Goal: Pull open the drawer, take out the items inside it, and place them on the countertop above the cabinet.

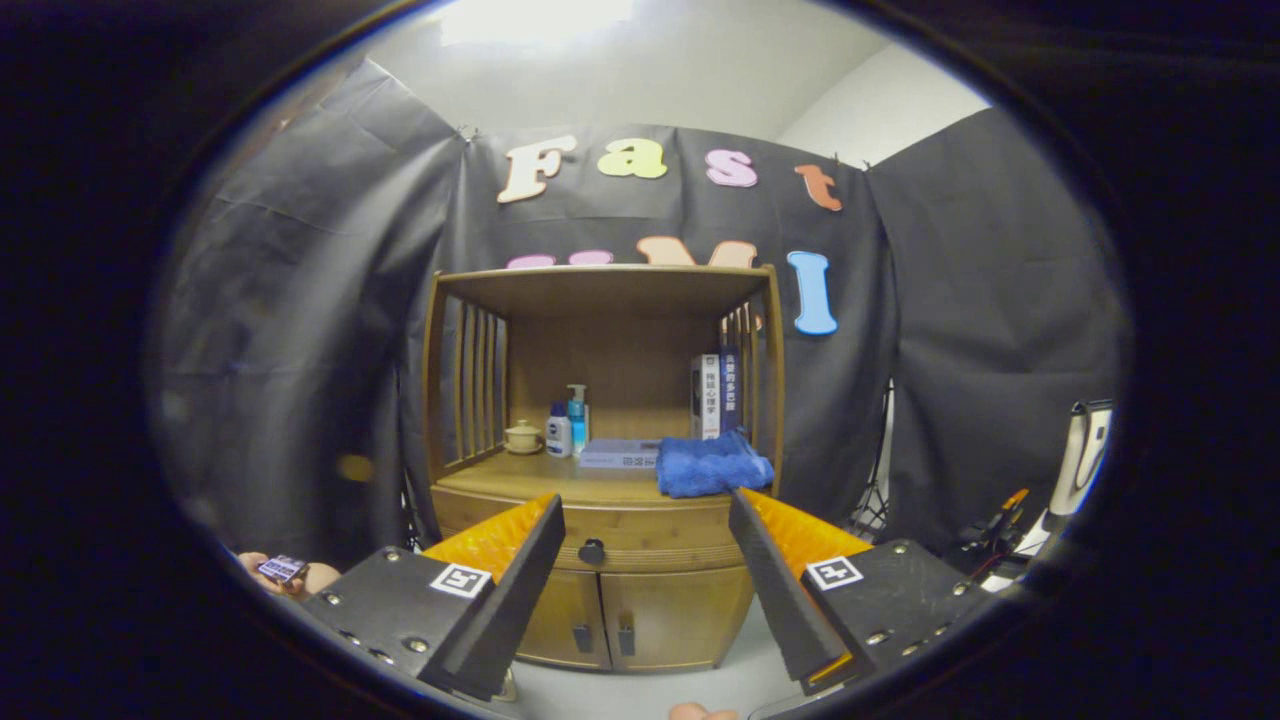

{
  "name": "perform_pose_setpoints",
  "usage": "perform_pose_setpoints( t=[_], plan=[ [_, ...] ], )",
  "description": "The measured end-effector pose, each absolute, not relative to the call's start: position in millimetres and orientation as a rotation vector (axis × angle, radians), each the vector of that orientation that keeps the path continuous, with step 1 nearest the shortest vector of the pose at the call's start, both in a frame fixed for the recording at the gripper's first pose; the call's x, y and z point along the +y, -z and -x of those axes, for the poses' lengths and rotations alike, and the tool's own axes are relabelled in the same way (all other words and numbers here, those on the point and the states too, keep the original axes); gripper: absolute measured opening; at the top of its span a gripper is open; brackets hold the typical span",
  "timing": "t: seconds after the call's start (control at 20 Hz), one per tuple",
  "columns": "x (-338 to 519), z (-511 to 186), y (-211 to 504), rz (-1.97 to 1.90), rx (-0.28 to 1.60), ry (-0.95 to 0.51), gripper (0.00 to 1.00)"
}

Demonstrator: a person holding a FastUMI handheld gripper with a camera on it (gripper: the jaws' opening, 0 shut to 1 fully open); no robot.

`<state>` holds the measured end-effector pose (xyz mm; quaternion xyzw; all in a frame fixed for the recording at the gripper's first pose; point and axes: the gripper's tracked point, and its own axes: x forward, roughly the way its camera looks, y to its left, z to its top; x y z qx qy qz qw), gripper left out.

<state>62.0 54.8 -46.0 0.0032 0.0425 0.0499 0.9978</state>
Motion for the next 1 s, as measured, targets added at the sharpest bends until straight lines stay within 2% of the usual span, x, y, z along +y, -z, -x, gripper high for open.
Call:
perform_pose_setpoints(
  t=[0.55, 0.75, 1.0],
  plan=[
    [84, -160, 115, -0.066, 0.163, -0.113, 0.99],
    [86, -201, 162, -0.022, 0.231, -0.073, 0.99],
    [116, -241, 231, 0.026, 0.37, -0.12, 0.99]
  ],
)
